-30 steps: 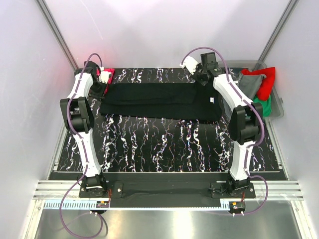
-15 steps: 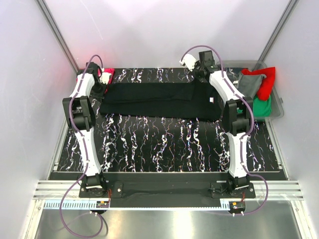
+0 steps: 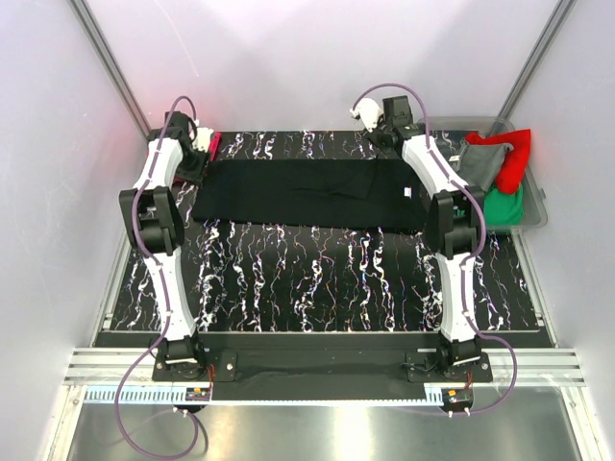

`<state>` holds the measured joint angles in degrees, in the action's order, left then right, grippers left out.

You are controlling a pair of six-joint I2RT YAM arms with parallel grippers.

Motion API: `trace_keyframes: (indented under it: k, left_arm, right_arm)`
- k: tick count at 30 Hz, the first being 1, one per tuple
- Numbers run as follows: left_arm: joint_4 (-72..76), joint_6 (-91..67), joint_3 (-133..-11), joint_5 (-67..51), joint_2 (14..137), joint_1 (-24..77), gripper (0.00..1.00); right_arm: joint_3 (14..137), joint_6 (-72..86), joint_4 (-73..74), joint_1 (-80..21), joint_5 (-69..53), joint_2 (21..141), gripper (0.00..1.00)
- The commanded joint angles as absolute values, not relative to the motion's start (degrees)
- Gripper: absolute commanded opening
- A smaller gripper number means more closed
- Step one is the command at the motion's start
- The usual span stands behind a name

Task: Fold and stack the t-shirts
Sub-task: Fold the tshirt

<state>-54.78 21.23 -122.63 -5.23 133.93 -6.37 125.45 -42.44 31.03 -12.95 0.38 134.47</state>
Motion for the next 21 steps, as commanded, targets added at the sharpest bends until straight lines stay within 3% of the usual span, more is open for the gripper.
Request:
trace_keyframes:
  k: [1,6,10,21]
  left_arm:
    - [-51.16,19.69,-116.83,-7.64,125.25,-6.06,0.40]
    - [-46.06,20.48,-105.21,-8.97,121.73,-5.71,0.40]
    - [-46.05,21.09,-103.71,-8.61,122.96,-5.36,0.39]
    - [-45.97,21.36,-102.92,-5.01,127.44,-4.92,0.38]
  right_arm:
    - [121.74,-38.06,28.92,-12.66,-1.83,124.03,0.41]
    - [110.95,-38.40,33.74,-13.45,-10.37,119.97,0.39]
    - [105.65,-38.41,35.51,-13.80,-13.18,119.09,0.33]
    - [102.39,-40.34,41.66,-14.41,-16.96,122.25,0.31]
